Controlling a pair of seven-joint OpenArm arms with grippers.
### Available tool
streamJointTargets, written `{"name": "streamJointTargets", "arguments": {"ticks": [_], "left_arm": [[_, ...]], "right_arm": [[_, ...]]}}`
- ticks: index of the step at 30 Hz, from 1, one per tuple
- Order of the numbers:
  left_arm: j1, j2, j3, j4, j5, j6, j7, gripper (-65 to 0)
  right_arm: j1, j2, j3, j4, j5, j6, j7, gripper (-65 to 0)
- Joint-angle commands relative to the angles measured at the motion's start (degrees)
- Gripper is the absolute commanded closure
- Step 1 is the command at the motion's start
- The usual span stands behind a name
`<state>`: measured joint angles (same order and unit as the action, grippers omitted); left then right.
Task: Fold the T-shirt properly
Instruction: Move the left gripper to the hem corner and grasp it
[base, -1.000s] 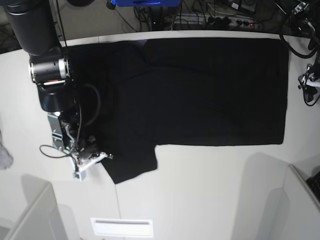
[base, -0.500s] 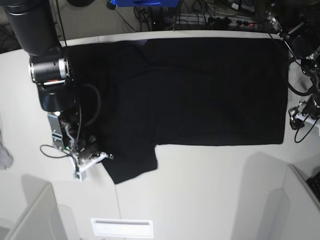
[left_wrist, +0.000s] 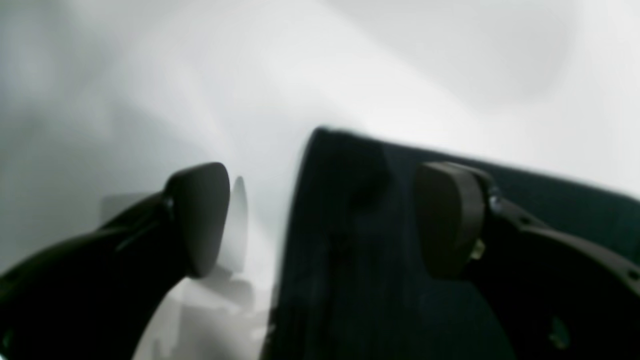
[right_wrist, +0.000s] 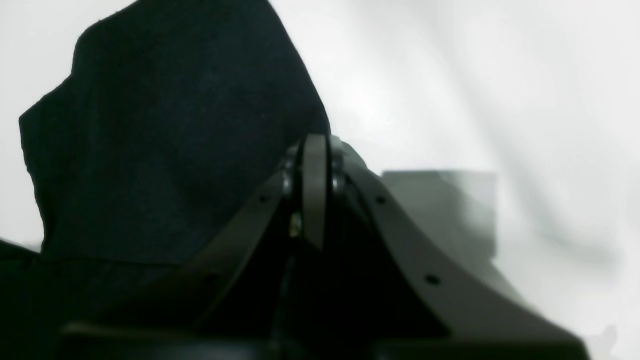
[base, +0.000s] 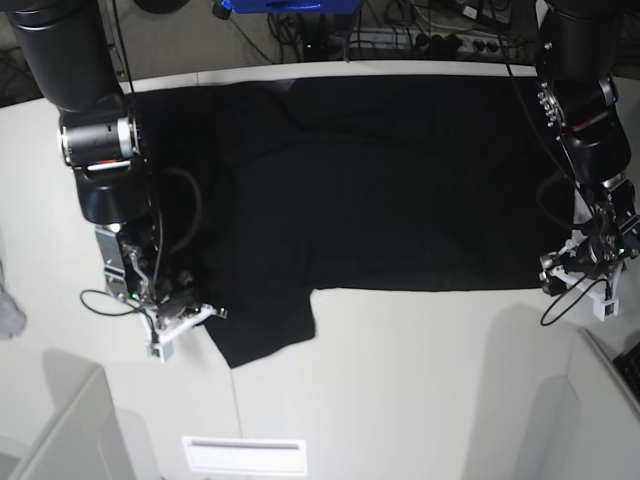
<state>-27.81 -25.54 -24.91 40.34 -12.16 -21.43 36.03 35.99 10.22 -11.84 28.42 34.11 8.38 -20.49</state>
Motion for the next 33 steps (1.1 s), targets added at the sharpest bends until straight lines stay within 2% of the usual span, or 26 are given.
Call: {"name": "streamJointTargets", "arguments": {"ticks": [1,7,12,17,20,23,27,31,33], "left_arm": [[-2.2,-1.6,-0.2,-0.4,-0.4,0.0,-1.9,-55.6],[-3.5,-1.2,-0.1,-3.0,-0.3,0.0,-2.7,-55.5],[-3.0,0.5,0.1,-3.3,-0.2,-0.1,-2.8,-55.5],[-2.2,1.0,5.4,-3.5,-0.3,0.1,-2.8,-55.3],[-2.2,1.0,6.0,-3.5,-0.9,0.1,-2.8,-53.6],[-1.7,0.9,6.1,-3.5,-0.9,0.1,-2.8,-42.6],[-1.4,1.1,6.5,-3.5,-0.5,0.1,-2.8,-24.5],[-1.4,1.1,6.7,-3.5,-0.7,0.1,-2.8,-2.0],[-1.4,1.1,6.3,-3.1,-0.5,0.1,-2.8,0.0]], "right_arm": [[0.6,0.1,0.0,-0.1,-1.0,-0.5,-2.7,0.0],[0.7,0.2,0.0,-0.1,-1.0,-0.5,-2.7,0.0],[0.7,0.4,0.0,-0.1,-1.0,-0.5,-2.7,0.0],[0.7,0.4,0.0,-0.1,-1.0,-0.5,-2.7,0.0],[0.7,0.4,0.0,-0.1,-1.0,-0.5,-2.7,0.0],[0.6,0.4,0.0,-0.1,-1.0,-0.5,-2.7,0.0],[0.6,0.5,0.0,-0.1,-1.0,-0.5,-2.7,0.0],[0.5,0.5,0.1,0.5,-0.9,-0.5,-2.2,0.0],[-0.3,0.5,0.1,2.9,-0.9,-0.5,-2.2,0.0]]}}
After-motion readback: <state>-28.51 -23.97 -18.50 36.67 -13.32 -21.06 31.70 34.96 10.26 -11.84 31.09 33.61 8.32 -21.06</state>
